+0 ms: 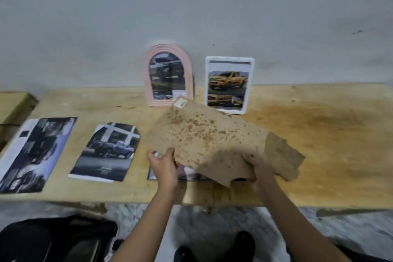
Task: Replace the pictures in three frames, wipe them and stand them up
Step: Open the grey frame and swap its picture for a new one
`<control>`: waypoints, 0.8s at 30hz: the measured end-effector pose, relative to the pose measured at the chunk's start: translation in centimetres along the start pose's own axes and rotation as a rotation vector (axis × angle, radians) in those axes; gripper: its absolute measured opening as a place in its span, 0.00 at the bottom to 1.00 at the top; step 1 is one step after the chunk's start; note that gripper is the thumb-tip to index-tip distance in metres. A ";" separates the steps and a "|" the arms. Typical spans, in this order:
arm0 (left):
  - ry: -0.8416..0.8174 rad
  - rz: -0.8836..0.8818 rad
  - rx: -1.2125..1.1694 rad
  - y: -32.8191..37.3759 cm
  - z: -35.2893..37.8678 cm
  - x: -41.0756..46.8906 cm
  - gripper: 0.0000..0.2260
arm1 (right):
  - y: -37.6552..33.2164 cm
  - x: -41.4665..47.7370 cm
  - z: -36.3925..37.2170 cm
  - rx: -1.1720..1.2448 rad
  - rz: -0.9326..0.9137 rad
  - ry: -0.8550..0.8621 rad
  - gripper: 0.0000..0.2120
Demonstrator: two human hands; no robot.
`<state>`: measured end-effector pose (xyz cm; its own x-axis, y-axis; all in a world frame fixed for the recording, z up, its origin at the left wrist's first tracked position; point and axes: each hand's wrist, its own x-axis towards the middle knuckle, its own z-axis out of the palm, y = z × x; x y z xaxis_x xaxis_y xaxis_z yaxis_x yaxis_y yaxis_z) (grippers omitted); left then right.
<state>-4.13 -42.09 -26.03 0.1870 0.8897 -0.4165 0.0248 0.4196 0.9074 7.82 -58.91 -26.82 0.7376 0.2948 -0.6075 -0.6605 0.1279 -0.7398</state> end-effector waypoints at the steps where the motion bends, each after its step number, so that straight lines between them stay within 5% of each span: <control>1: 0.005 -0.032 0.030 0.0 -1.7 0.9 0.20 | 0.1 0.2 -0.1 -0.085 -0.010 -0.030 0.20; 3: -0.044 -0.108 0.057 -0.5 -4.7 2.7 0.17 | 0.1 0.6 -0.2 -0.222 -0.017 -0.056 0.24; 9: -0.139 -0.235 0.151 -2.2 -7.2 5.0 0.17 | 0.8 2.8 0.6 -0.232 0.006 0.134 0.15; 13: -0.145 -0.178 0.263 -2.5 -7.0 5.3 0.14 | 0.8 4.1 1.2 -0.226 -0.055 0.204 0.21; 17: -0.136 -0.122 0.316 -3.0 -7.5 6.0 0.13 | 1.1 4.5 2.3 -0.482 -0.124 0.258 0.29; 24: -0.116 0.011 0.553 -4.1 -8.4 6.4 0.10 | 3.6 5.4 3.1 -0.772 -0.174 0.291 0.29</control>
<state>-11.31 -36.55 -32.88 0.2958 0.8551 -0.4258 0.5272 0.2256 0.8192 9.05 -53.95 -31.85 0.8965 0.0613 -0.4388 -0.3308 -0.5661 -0.7551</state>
